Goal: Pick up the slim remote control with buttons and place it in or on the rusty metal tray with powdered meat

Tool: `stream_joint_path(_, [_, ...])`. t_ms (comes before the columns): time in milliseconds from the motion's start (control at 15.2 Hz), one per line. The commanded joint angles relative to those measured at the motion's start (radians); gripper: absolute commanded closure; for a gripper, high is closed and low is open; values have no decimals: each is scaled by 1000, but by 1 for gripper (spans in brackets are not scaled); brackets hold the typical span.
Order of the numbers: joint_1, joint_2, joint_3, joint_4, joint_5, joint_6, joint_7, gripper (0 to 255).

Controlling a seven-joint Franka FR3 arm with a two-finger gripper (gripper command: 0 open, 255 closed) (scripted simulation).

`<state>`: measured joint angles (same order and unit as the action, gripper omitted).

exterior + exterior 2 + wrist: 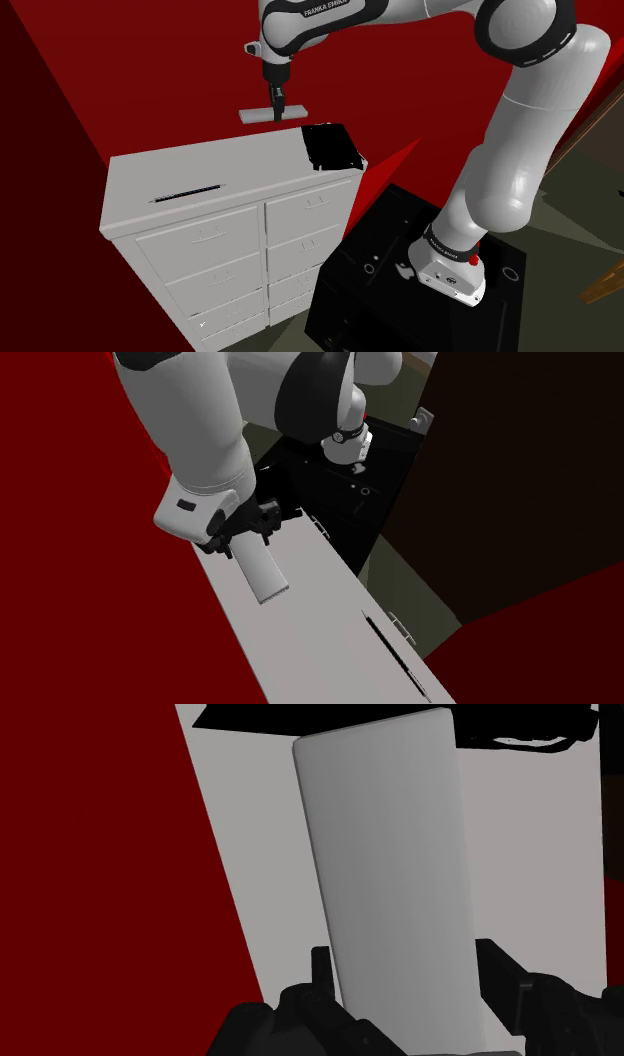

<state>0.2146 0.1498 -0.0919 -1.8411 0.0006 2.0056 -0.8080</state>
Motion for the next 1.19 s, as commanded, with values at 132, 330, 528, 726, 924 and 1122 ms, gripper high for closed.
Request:
stream_joint_path(132, [-26, -106, -23, -133, -9, 29, -46, 255])
stream_joint_path(330, [-49, -192, -46, -238, -20, 47, -87, 255])
stream_joint_path(528, [-74, -275, -71, -331, -36, 59, -129, 255])
stream_joint_path(726, [-102, -355, -100, -414, -56, 65, -173, 255])
stream_joint_path(924, [-128, -416, -129, -487, -77, 79, -213, 255])
stream_joint_path(1122, [-128, -401, -132, -514, -76, 122, -214, 255])
